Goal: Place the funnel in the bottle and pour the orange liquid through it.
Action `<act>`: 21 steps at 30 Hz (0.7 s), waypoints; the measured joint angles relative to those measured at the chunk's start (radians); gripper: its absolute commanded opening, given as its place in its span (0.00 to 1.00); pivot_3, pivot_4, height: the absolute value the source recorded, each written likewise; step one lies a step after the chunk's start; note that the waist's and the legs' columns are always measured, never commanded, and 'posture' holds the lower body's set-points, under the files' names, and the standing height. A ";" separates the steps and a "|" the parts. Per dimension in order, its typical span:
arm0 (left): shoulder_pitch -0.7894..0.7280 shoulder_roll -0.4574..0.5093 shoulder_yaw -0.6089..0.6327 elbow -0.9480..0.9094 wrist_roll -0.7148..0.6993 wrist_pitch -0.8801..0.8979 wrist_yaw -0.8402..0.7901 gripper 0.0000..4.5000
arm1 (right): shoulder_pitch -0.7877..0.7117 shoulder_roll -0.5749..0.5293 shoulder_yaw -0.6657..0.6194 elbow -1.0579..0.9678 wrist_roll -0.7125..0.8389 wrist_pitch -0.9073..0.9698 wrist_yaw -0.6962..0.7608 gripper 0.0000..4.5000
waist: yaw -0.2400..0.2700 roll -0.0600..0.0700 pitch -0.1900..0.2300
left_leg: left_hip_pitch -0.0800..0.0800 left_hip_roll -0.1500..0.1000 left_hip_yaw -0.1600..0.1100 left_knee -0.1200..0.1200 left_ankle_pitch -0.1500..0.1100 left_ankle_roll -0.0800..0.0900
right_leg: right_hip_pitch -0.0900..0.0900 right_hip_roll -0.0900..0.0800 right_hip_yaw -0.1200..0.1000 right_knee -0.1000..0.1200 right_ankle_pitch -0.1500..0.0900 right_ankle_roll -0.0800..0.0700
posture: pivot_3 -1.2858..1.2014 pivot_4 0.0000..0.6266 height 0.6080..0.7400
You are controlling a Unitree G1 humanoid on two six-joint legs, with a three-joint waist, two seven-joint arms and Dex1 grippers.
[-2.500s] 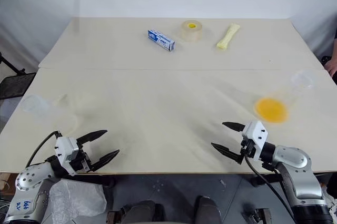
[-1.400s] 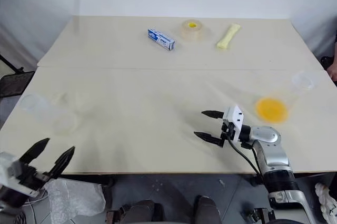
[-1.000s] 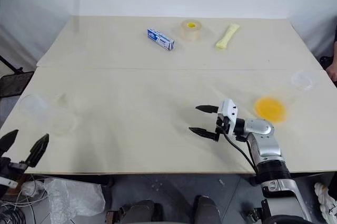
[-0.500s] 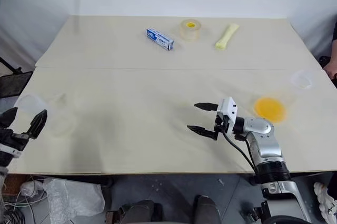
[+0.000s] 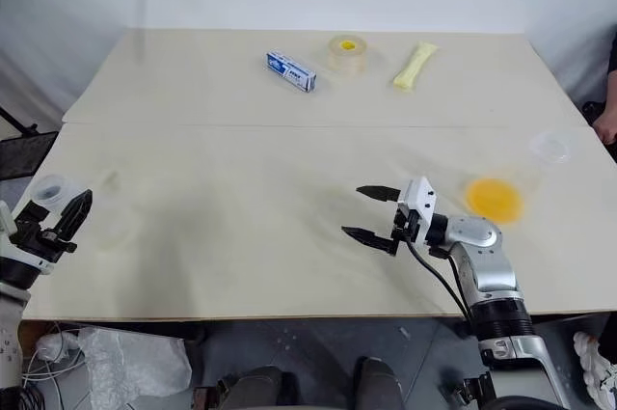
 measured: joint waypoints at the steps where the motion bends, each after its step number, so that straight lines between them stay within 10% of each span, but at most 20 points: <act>1: -0.039 0.023 -0.020 0.001 -0.001 0.013 -0.017 0.52 | 0.000 -0.001 -0.006 -0.011 0.003 0.010 -0.002 1.00 | 0.005 0.000 0.000 | -0.001 0.000 -0.001 0.002 0.000 0.000 | 0.000 0.000 0.000 0.001 0.000 0.000 | 0.52 0.24 1.00; 8: -0.371 0.046 -0.251 0.101 0.053 0.006 -0.128 0.52 | 0.030 -0.053 -0.058 -0.109 0.076 0.114 0.001 1.00 | 0.018 0.000 0.000 | -0.001 -0.002 -0.001 0.004 0.000 0.000 | 0.000 0.000 0.000 0.003 0.000 0.000 | 0.52 0.24 1.00; 21: -0.839 -0.378 -0.632 0.464 0.157 -0.061 -0.279 0.52 | 0.223 -0.094 -0.152 -0.354 0.153 0.232 -0.116 1.00 | 0.018 -0.003 0.002 | -0.004 -0.009 0.006 0.006 0.000 0.000 | -0.001 0.000 -0.003 0.003 0.001 0.002 | 0.52 0.24 1.00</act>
